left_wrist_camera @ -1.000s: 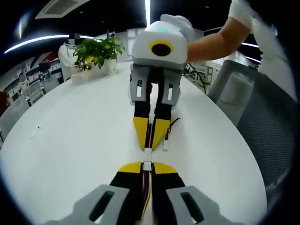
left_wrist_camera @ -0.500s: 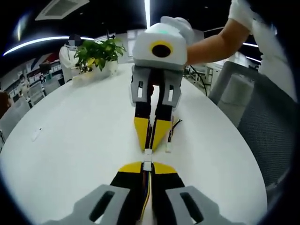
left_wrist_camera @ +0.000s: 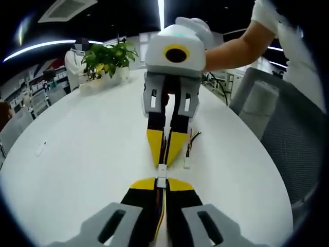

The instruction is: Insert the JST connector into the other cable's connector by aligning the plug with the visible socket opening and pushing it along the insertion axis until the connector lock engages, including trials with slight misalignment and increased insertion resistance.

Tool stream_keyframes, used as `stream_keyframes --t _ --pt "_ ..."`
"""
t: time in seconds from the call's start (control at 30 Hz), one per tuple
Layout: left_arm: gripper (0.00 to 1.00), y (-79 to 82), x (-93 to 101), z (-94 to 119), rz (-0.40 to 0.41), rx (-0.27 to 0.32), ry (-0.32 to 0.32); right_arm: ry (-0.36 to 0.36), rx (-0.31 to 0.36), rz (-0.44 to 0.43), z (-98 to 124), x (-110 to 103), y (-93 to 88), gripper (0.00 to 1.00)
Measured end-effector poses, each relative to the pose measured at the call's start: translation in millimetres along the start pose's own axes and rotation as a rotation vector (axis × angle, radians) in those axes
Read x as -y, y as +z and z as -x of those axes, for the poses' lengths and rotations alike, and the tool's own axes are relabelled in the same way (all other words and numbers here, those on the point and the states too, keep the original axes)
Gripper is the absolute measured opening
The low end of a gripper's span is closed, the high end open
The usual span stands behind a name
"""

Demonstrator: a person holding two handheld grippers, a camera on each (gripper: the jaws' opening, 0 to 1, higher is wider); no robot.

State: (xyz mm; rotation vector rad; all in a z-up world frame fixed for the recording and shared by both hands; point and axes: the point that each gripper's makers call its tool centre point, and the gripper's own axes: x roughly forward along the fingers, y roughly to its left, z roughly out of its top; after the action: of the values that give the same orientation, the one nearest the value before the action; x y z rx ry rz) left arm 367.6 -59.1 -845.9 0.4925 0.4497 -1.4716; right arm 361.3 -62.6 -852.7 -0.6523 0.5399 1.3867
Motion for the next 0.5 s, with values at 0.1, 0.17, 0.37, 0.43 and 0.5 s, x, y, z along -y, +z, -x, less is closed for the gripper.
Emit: stream_keyframes --t 0.1,0.17,0.37,0.43,0.5 --pt "0.0 0.1 -0.9 0.0 0.005 0.002 0.002 -0.002 0.001 0.0 -0.1 0.8 0.0 0.01" --pt "0.0 0.4 -1.4 0.0 0.002 0.002 0.002 -0.002 0.004 -0.001 -0.1 1.2 0.0 0.01" --pt "0.0 1.6 -10.2 -0.8 0.007 0.007 0.013 -0.014 0.009 0.005 -0.3 10.2 -0.3 0.01" --pt "0.0 2.0 -12.8 -0.9 0.009 0.011 0.015 -0.018 0.01 0.003 0.0 14.3 -0.3 0.01" --pt "0.0 2.3 -16.7 -1.0 0.008 0.012 0.02 -0.026 0.013 0.001 -0.8 17.8 -0.2 0.01"
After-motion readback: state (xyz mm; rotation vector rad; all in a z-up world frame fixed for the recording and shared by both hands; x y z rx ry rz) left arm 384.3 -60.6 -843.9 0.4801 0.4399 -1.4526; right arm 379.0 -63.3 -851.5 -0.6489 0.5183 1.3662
